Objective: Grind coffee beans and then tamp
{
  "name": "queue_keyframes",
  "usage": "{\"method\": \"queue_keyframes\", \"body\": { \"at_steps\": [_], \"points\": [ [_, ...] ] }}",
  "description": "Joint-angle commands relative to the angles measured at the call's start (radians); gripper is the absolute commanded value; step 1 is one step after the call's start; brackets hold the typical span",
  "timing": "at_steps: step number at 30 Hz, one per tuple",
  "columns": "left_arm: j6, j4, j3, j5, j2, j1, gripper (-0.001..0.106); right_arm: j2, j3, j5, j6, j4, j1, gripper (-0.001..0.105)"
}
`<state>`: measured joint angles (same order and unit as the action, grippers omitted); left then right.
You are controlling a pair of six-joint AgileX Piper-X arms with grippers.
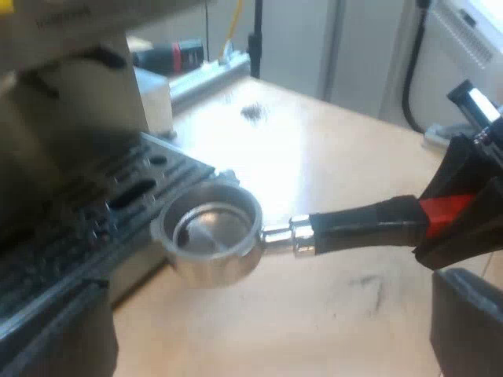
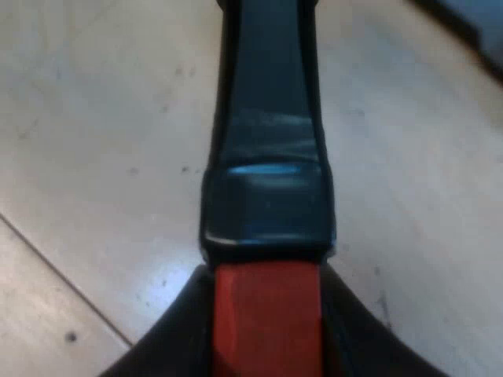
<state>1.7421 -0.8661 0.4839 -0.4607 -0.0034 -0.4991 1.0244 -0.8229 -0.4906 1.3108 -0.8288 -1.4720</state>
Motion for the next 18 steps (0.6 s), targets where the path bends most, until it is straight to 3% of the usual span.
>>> {"method": "queue_keyframes", "body": {
  "at_steps": [1,3,12,18],
  "points": [
    [0.011,0.004,-0.024,-0.022,0.003,-0.004,0.082,-0.011,0.028,0.025,0.078,0.107,0.049,0.000],
    [0.011,0.004,-0.039,-0.025,0.003,-0.004,0.082,-0.009,0.059,0.052,0.136,0.166,0.089,0.000],
    [0.003,0.017,-0.048,-0.048,0.021,-0.004,0.082,-0.009,0.159,0.176,0.230,0.252,0.213,0.000],
    [-0.018,0.078,-0.080,-0.083,0.109,-0.004,0.082,-0.009,0.253,0.180,0.214,0.362,0.213,0.000]
  ]
}}
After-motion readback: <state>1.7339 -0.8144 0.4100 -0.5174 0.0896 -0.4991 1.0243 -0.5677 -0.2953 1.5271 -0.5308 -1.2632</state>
